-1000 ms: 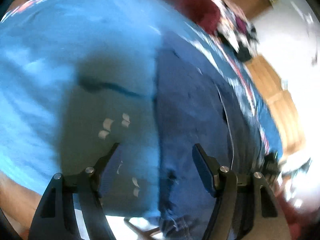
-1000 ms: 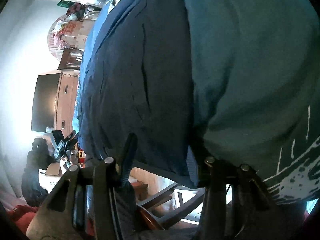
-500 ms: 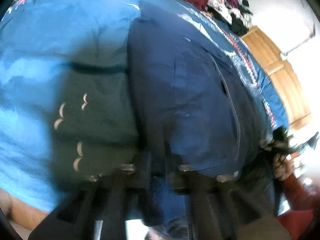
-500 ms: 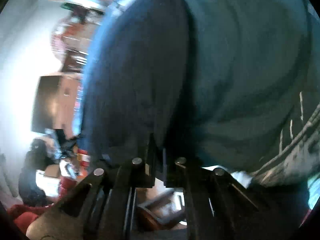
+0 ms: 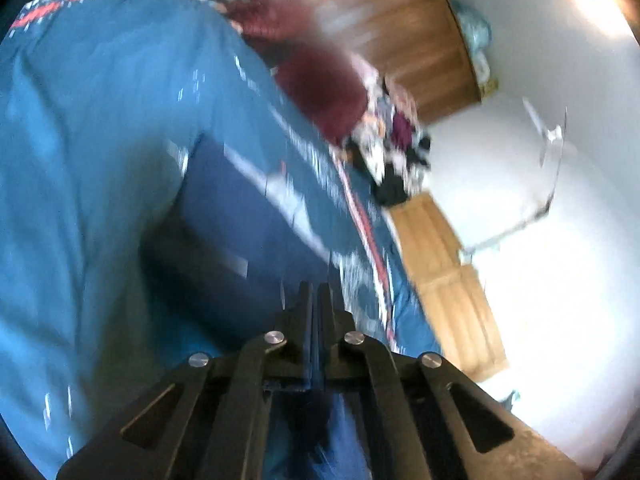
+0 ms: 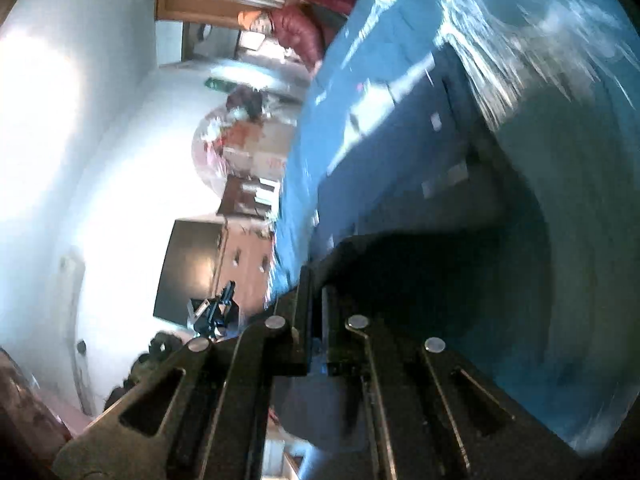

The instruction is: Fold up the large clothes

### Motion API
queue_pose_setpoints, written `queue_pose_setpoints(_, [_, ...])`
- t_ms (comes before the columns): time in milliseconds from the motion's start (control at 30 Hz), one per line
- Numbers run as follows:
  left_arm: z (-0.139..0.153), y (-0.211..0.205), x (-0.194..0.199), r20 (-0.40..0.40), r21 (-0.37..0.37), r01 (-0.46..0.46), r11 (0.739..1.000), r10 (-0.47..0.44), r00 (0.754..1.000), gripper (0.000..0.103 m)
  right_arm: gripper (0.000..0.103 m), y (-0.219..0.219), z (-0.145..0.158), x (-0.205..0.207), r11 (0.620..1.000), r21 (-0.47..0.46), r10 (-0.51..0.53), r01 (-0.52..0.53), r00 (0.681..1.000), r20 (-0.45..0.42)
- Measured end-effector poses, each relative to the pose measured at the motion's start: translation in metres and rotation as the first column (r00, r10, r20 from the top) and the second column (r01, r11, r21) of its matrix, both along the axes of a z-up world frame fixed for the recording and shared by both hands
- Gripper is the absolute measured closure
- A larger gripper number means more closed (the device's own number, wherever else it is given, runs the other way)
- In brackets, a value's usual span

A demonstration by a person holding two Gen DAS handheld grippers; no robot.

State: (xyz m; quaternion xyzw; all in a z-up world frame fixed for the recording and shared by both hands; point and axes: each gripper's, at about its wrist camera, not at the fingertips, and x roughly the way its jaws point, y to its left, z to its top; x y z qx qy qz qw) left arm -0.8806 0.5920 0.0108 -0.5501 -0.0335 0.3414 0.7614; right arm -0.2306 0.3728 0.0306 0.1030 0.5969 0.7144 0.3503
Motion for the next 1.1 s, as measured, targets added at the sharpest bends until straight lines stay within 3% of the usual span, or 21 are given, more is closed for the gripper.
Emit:
queue_pose_setpoints(133, [-0.006,0.082,0.016,-0.071,-0.032,-0.045,0.998,0.043,0.997,0.103,0.103,0.102,0.009,0.030,0.999,-0.019,-0.042,0.042,0.999,0.031])
queue_pose_setpoints(200, [-0.028,0.120,0.036,-0.145,-0.107,-0.017,0.994,0.002,0.989,0.103,0.103,0.140,0.001,0.041,0.997,-0.064,-0.048,0.050,0.998,0.034])
queue_pose_setpoints(267, [-0.042,0.130,0.051,-0.235,-0.174,0.002,0.985,-0.043,0.971,0.103,0.103,0.162,-0.006,0.037,0.995,-0.102,0.007,0.001,0.997,0.075])
queue_pose_setpoints(333, [-0.049,0.120,0.058,-0.315,-0.184,0.060,0.981,-0.117,0.942,0.102,0.102,0.165,-0.015,0.021,0.988,-0.131,0.105,-0.086,0.983,0.149])
queue_pose_setpoints(400, [-0.057,0.091,0.050,-0.362,-0.191,0.098,0.977,-0.163,0.918,0.084,0.101,0.154,-0.028,0.009,0.978,-0.166,0.163,-0.129,0.964,0.208])
queue_pose_setpoints(433, [-0.064,0.073,0.042,-0.372,-0.202,0.105,0.974,-0.176,0.912,0.066,0.097,0.142,-0.038,0.005,0.973,-0.187,0.174,-0.132,0.959,0.224])
queue_pose_setpoints(467, [-0.073,0.052,0.032,-0.381,-0.218,0.108,0.970,-0.186,0.906,0.056,0.089,0.130,-0.047,0.004,0.970,-0.206,0.176,-0.131,0.960,0.219])
queue_pose_setpoints(567, [-0.103,-0.009,-0.008,-0.375,-0.305,0.081,0.949,-0.198,0.906,0.056,0.067,0.079,-0.073,0.002,0.961,-0.248,0.168,-0.120,0.968,0.185])
queue_pose_setpoints(667, [-0.120,-0.061,-0.029,-0.360,-0.332,0.086,0.939,-0.211,0.909,0.056,0.060,0.028,-0.089,0.006,0.954,-0.286,0.149,-0.088,0.969,0.197])
queue_pose_setpoints(800, [-0.133,-0.092,-0.025,-0.336,-0.317,0.145,0.937,-0.254,0.907,0.056,0.058,-0.022,-0.107,0.021,0.946,-0.321,0.108,-0.047,0.979,0.175])
queue_pose_setpoints(933, [-0.135,-0.094,-0.012,-0.302,-0.302,0.199,0.932,-0.292,0.907,0.056,0.058,-0.051,-0.118,0.028,0.940,-0.340,0.070,-0.013,0.985,0.158])
queue_pose_setpoints(1100, [-0.134,-0.091,0.011,-0.302,-0.298,0.264,0.917,-0.353,0.886,0.056,0.058,-0.060,-0.120,0.010,0.939,-0.339,0.130,-0.064,0.976,0.177])
